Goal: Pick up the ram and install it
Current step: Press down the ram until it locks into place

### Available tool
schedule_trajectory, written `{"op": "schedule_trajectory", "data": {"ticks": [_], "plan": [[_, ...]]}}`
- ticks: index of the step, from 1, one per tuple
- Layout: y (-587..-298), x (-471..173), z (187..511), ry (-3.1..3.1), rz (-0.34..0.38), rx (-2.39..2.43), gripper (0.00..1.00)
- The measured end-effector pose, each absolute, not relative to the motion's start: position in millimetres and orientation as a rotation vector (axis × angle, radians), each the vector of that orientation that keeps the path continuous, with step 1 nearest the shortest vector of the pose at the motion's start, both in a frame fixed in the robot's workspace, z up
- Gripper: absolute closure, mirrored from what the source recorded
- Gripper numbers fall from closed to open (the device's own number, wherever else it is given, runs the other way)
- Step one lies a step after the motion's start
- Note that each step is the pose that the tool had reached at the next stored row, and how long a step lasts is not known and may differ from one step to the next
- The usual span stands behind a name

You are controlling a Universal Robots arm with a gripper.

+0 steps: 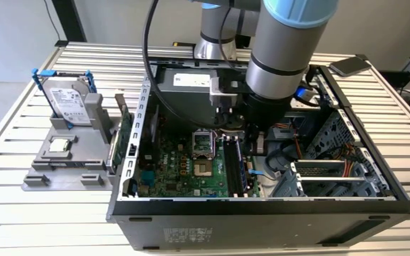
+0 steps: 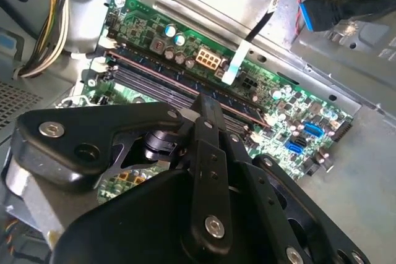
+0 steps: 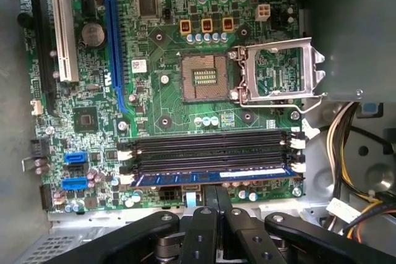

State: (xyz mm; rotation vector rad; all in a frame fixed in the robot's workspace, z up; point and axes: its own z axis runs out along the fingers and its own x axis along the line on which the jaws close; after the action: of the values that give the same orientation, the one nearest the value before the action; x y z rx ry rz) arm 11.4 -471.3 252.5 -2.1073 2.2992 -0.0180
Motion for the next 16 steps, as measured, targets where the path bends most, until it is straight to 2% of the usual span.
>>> {"op": "schedule_trajectory", "data": {"ticks": [11, 16], "plan": [[-471.3, 1.0, 233.2, 2.283, -0.018, -2.124, 1.0], [-471.3, 1.1, 240.6, 2.272, -0.02, -2.134, 1.0]]}}
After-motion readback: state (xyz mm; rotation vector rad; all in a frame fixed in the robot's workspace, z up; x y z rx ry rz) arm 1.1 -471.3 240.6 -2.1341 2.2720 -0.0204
